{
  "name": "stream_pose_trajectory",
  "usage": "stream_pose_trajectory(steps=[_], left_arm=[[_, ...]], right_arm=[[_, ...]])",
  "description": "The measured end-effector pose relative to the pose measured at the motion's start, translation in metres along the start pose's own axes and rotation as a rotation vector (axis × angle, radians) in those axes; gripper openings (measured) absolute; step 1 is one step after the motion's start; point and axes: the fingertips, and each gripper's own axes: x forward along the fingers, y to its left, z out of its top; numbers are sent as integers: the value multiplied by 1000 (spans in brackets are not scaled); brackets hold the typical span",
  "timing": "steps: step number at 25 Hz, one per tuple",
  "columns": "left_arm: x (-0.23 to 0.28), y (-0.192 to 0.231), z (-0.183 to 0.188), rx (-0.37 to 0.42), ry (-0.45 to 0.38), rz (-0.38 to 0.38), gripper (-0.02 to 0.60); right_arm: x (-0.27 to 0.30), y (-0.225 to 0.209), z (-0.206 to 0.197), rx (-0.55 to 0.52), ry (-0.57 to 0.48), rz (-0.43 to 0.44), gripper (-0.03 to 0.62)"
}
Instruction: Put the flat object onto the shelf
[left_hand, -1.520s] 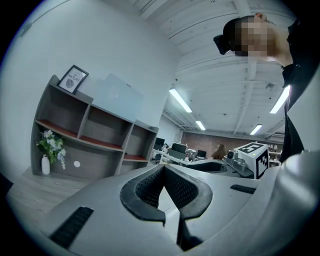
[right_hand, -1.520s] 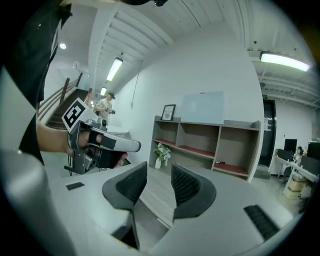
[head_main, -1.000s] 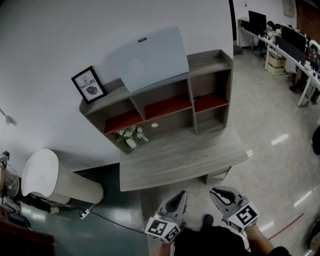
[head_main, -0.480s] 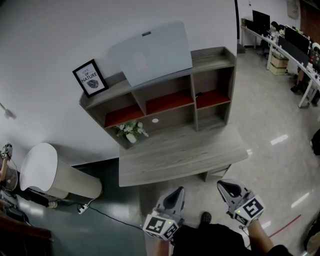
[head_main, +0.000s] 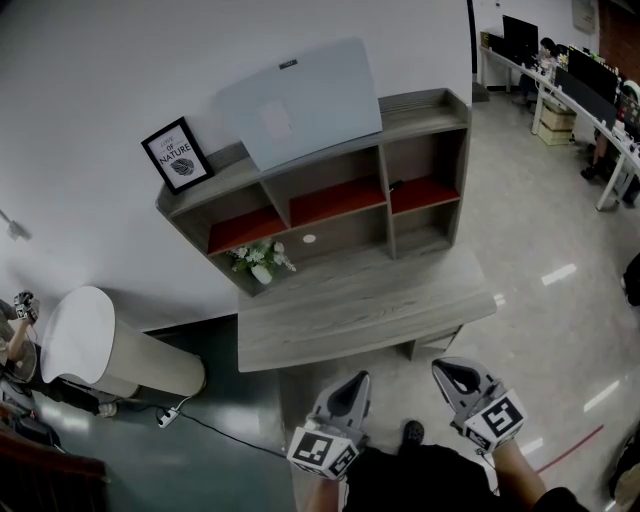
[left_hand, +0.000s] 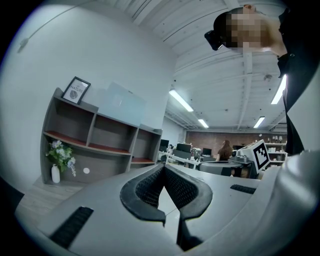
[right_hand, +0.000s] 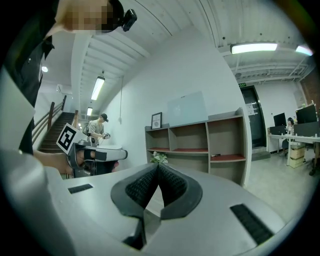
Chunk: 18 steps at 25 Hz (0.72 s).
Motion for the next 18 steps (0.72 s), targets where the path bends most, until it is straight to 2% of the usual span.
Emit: stream_pose_trajectory(steps=[18], left_arm=[[4,0,2,-11,-4,2,12]], right_arm=[[-4,-8,1,-5,2,-20,12]])
